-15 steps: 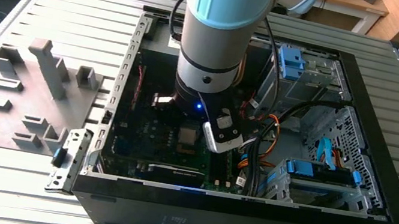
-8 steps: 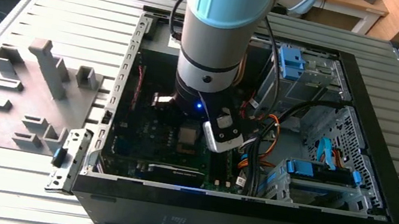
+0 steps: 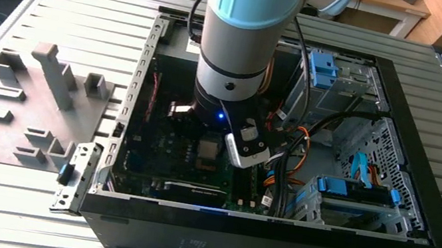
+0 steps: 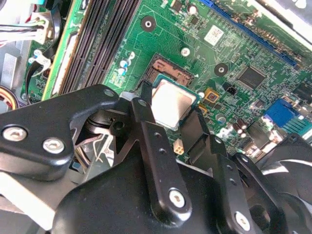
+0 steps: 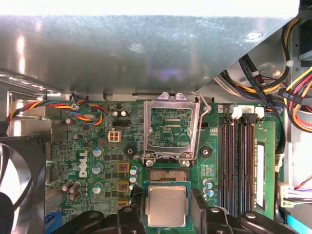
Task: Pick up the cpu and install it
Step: 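Place the cpu into insertion slot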
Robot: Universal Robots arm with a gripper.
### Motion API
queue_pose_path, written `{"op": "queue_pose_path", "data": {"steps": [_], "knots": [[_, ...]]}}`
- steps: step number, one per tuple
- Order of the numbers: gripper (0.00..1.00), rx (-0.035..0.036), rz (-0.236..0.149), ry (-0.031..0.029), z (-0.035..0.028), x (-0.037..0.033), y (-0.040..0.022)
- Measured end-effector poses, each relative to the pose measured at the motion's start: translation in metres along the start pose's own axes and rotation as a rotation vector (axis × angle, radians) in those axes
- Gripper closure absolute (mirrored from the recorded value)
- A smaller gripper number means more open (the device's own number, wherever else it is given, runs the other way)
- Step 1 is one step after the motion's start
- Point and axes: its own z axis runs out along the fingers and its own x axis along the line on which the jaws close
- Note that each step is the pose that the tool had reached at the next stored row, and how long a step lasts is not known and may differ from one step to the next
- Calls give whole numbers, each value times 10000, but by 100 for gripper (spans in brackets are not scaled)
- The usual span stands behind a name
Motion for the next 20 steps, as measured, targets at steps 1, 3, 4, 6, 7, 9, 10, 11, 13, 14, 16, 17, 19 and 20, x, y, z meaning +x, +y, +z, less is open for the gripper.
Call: {"op": "queue_pose_path", "data": {"steps": [1,3,4,6,7,9,10,11,13,14,16,17,19,20], "knots": [[53,0,0,0,0,0,0],[53,2,0,1,1,0,0],[53,1,0,-1,7,0,0],[53,3,-1,-2,28,0,-1],[53,3,-1,-2,41,0,-1],[53,2,-1,-2,73,1,-2],[53,2,-1,-2,90,1,-3],[53,2,-1,-2,106,1,-3],[53,1,-1,-3,137,1,-4],[53,1,-1,-2,149,1,-5],[53,4,0,-2,168,2,-5],[53,5,0,-2,172,2,-6],[53,5,0,-2,189,2,-6],[53,6,0,-2,202,2,-6]]}}
